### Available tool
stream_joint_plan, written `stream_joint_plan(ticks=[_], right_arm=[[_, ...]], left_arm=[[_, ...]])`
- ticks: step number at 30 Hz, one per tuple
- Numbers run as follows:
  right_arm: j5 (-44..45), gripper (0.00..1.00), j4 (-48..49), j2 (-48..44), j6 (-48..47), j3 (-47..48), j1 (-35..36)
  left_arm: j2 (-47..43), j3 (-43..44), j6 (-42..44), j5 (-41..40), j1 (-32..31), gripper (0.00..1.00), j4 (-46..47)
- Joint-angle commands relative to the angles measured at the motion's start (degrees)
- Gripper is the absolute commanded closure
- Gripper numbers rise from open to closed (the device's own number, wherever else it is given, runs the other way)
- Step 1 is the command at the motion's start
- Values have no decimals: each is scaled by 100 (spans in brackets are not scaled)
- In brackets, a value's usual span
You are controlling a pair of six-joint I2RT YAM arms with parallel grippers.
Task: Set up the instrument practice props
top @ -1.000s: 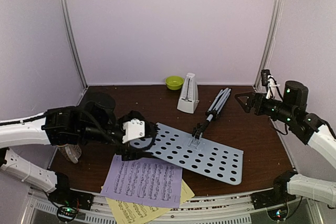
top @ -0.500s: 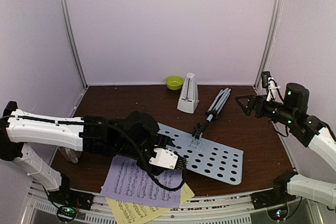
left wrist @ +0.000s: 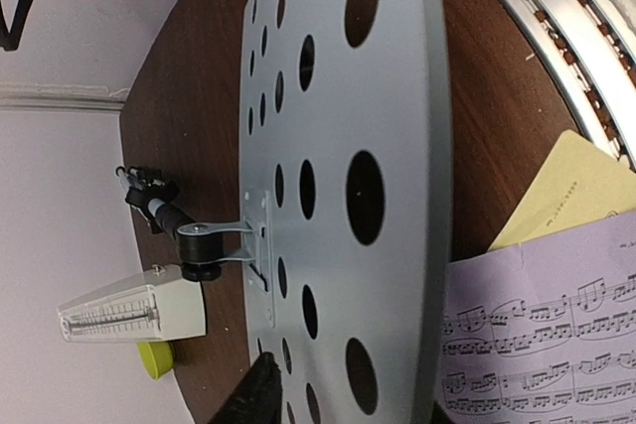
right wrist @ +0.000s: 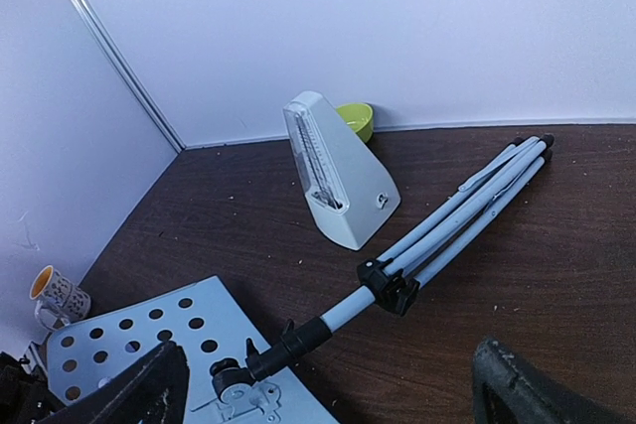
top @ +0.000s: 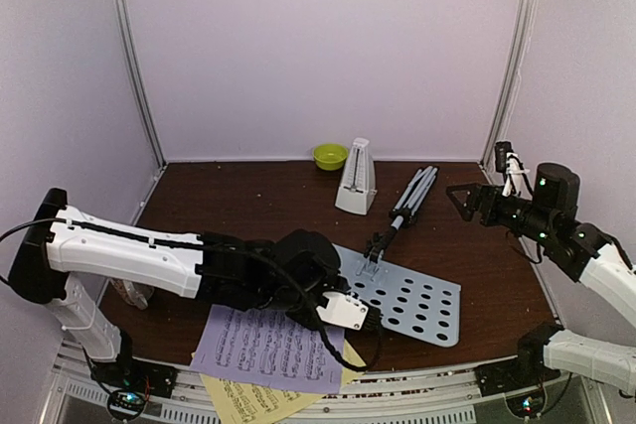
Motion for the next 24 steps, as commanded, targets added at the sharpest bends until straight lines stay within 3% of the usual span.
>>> stream_joint_plan(ticks=[1, 7, 13, 18, 24], right_arm=[[136, 0, 278, -49, 141, -125, 27], [517, 0, 470, -250, -47, -347, 27], [568, 0, 1559, -446, -600, -999, 29], [577, 0, 2120, -318, -1575, -1064, 34], [-890, 10, 1929, 359, -2862, -538, 132]], left_arm=[[78, 259, -16, -318, -34, 73, 325], [-402, 173, 14, -609, -45, 100, 153], [-1510, -422, 731, -1007, -38, 100, 823], [-2284, -548, 1266, -777, 65, 100, 789], [-2858, -463, 1925, -486, 61, 100, 133]])
